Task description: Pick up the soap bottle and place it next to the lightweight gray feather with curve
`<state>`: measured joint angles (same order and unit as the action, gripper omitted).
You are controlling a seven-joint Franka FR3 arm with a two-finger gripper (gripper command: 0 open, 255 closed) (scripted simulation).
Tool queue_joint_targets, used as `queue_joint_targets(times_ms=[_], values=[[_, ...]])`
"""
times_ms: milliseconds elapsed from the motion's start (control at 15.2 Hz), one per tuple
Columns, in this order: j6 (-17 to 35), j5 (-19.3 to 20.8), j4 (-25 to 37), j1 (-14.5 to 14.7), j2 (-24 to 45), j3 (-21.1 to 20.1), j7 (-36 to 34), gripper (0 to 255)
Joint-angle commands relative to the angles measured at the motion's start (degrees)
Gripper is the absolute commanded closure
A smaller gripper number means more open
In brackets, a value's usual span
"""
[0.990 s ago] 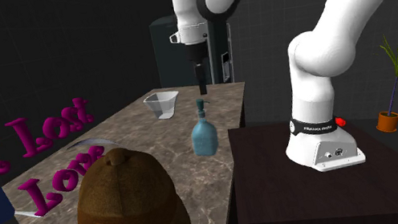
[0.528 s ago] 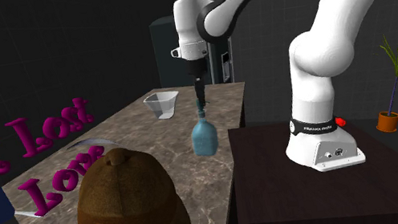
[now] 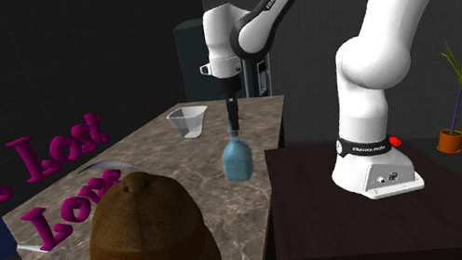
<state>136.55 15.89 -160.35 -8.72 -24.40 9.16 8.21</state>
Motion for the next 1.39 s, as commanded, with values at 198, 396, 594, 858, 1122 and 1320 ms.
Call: queue_joint_targets(times_ms=[198, 396, 594, 858, 1122, 1320], values=[[0.0, 0.0, 0.0, 0.0, 0.0, 0.0, 0.0, 255], [0.0, 0.0, 0.0, 0.0, 0.0, 0.0, 0.0, 255], [0.0, 0.0, 0.0, 0.0, 0.0, 0.0, 0.0, 255], [-1.0, -0.2, 0.3, 0.1, -0.7, 0.0, 0.2, 255], [-5.1, -0.8, 1.8, 0.3, -3.3, -0.3, 0.8, 255], [-8.1, -1.3, 3.0, 0.5, -5.1, -0.4, 1.2, 255]])
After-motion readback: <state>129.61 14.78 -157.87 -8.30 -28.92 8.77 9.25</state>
